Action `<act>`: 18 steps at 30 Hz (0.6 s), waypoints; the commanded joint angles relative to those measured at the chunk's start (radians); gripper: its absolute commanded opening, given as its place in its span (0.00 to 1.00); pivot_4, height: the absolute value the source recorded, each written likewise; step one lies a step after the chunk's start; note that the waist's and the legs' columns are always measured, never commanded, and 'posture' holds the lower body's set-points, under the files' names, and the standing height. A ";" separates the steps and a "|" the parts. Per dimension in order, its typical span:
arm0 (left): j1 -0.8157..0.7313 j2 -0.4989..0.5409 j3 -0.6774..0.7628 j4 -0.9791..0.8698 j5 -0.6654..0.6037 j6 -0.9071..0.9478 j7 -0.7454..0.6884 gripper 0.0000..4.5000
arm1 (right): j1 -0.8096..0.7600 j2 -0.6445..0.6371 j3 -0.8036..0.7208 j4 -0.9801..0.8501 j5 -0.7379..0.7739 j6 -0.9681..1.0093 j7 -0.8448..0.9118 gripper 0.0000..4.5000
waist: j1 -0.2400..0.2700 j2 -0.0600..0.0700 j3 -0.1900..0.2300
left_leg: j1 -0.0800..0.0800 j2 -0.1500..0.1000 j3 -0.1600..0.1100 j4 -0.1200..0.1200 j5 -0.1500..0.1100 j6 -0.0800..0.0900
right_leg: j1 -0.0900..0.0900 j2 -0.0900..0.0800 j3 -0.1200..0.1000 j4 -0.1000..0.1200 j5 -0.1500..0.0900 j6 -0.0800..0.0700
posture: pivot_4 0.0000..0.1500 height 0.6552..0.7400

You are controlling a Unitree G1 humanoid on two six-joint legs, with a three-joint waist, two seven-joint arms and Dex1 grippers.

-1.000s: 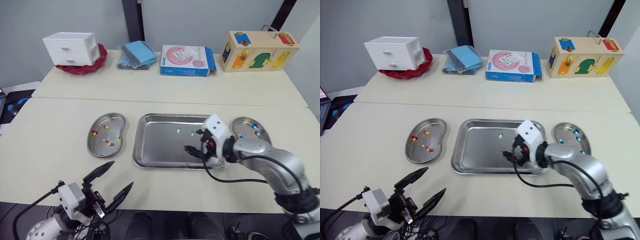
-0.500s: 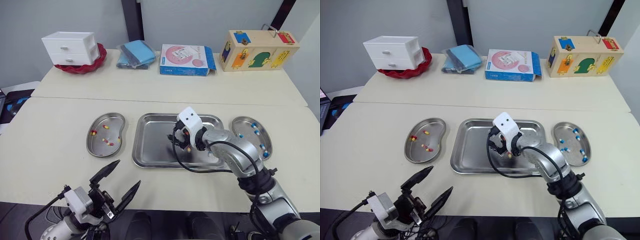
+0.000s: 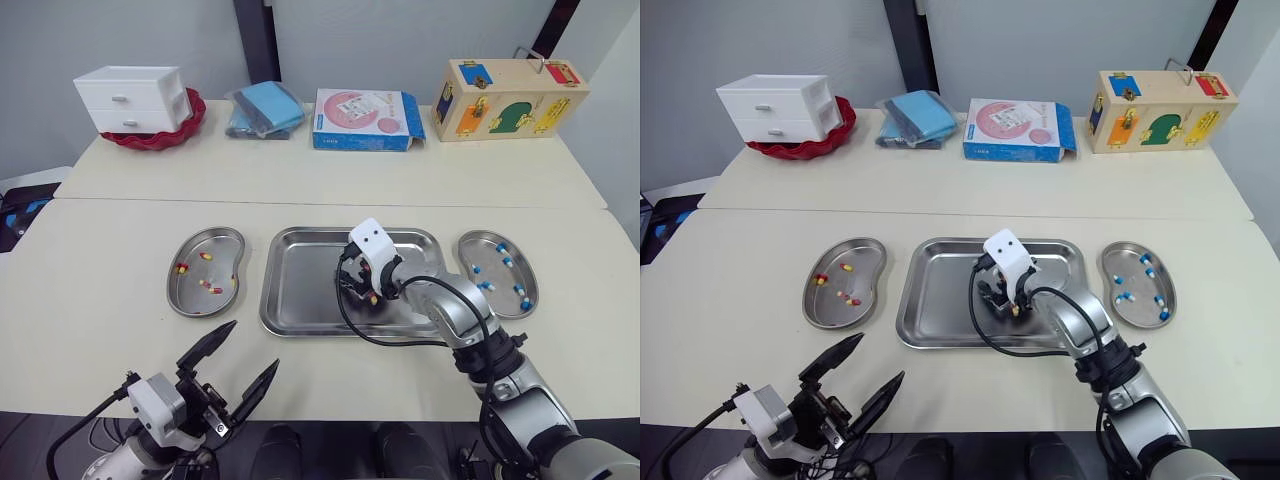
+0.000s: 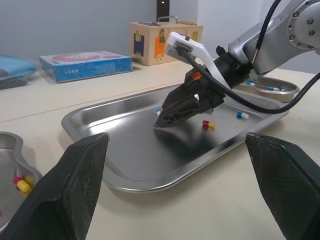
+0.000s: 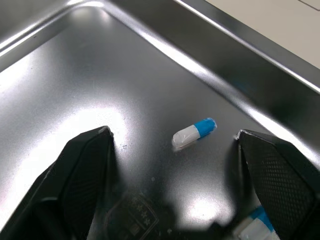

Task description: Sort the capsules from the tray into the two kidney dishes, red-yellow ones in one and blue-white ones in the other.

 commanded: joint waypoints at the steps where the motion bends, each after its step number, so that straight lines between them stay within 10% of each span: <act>1: 0.010 0.012 -0.010 -0.042 -0.006 -0.010 0.010 1.00 | 0.003 0.010 -0.005 -0.005 -0.016 -0.008 0.013 0.64 | 0.000 0.000 0.000 | 0.000 0.000 0.000 0.000 0.000 0.000 | 0.000 0.000 0.000 0.000 0.000 0.000 | 1.00 1.00; 12: 0.011 0.033 -0.018 -0.055 0.000 -0.010 0.024 1.00 | 0.010 0.031 -0.010 0.012 -0.055 -0.030 0.022 0.00 | -0.001 0.000 0.000 | 0.000 0.000 0.000 0.000 0.000 0.000 | 0.000 0.000 0.000 0.000 0.000 0.000 | 1.00 1.00; 18: 0.010 0.043 -0.023 -0.059 0.000 -0.006 0.036 1.00 | 0.012 0.033 -0.016 0.010 -0.070 -0.048 0.032 0.00 | -0.001 0.000 0.000 | 0.000 0.000 0.000 0.000 0.000 0.000 | 0.000 0.000 0.000 0.000 0.000 0.000 | 1.00 1.00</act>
